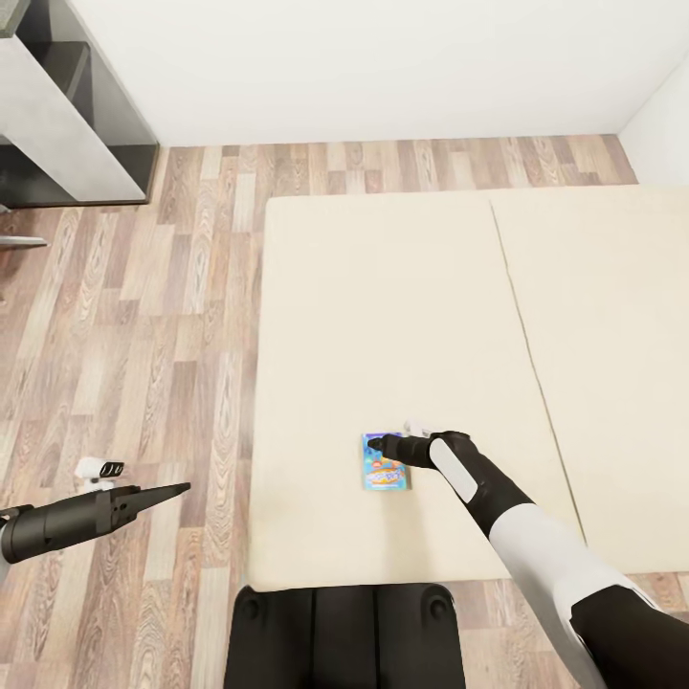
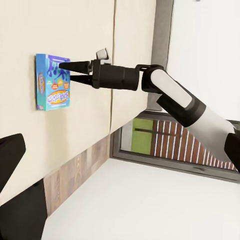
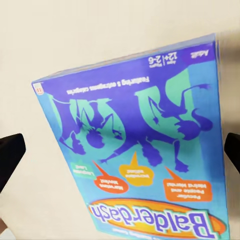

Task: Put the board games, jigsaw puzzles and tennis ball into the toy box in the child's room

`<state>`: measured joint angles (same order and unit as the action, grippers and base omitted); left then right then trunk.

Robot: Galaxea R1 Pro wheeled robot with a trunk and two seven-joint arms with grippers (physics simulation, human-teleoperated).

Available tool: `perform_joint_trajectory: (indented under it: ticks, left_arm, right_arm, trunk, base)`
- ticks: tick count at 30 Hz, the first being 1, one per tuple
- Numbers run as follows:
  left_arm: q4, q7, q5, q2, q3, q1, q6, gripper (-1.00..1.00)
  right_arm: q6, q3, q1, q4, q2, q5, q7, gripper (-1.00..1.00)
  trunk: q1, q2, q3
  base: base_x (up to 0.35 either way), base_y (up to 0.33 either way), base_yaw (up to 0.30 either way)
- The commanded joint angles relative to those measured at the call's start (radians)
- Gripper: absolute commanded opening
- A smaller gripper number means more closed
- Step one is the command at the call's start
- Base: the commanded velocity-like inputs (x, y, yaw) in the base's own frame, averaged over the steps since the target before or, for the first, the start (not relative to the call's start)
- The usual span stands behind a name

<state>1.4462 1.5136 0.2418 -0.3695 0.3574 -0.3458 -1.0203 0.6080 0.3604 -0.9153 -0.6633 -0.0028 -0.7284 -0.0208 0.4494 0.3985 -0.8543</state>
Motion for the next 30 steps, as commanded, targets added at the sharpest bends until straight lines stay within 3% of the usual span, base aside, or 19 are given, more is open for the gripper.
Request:
perform_joint_trajectory:
  ticks: [1,30]
  left_arm:
    - [0.000,0.004,0.000,0.000,0.000,0.000,-0.011,1.00]
    - [0.000,0.004,0.000,0.000,0.000,0.000,-0.011,1.00]
  right_arm:
    - [0.003,0.002,0.000,-0.001,0.000,-0.002,-0.002,1.00]
    - [0.010,0.002,0.000,-0.001,0.000,-0.002,0.001,1.00]
  trunk:
    - [0.001,0.002,-0.001]
    - [0.001,0.002,-0.001]
  base:
    - [0.000,0.046,0.000]
    - [0.000,0.055,0.000]
